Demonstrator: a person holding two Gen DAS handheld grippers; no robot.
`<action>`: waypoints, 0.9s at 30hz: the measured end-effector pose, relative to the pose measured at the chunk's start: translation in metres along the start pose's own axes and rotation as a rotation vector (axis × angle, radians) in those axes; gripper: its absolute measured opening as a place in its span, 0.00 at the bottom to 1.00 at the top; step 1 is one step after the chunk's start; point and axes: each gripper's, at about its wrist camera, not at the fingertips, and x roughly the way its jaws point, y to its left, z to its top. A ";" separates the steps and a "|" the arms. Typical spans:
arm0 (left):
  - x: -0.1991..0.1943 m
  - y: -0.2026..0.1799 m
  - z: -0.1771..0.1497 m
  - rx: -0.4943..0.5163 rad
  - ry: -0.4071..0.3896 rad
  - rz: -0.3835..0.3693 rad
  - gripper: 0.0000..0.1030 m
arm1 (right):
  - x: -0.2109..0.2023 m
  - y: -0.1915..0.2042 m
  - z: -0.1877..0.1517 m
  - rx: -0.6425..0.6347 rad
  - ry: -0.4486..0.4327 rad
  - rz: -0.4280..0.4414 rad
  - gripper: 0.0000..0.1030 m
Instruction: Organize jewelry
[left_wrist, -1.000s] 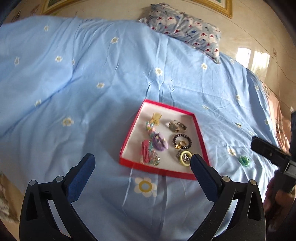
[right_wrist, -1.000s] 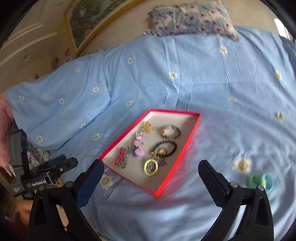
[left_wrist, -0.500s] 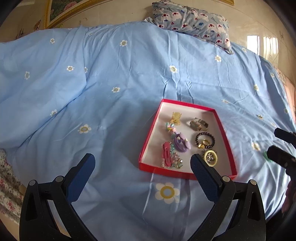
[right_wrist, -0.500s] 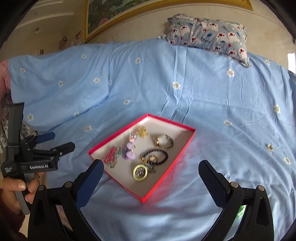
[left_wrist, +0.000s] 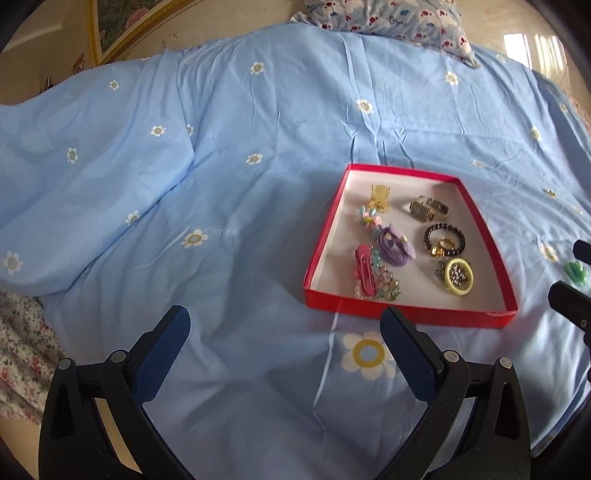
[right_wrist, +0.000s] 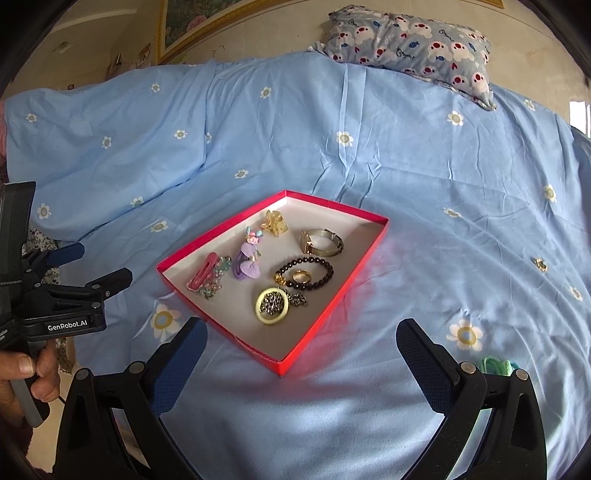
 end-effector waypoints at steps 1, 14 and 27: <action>0.001 -0.002 -0.001 0.007 0.008 0.004 1.00 | 0.000 0.000 0.000 0.001 0.004 -0.004 1.00; -0.015 -0.008 0.005 0.028 0.008 -0.008 1.00 | -0.007 0.001 0.004 0.022 0.000 -0.008 1.00; -0.017 -0.011 0.007 0.028 0.010 -0.023 1.00 | -0.005 0.002 0.004 0.025 0.010 -0.003 1.00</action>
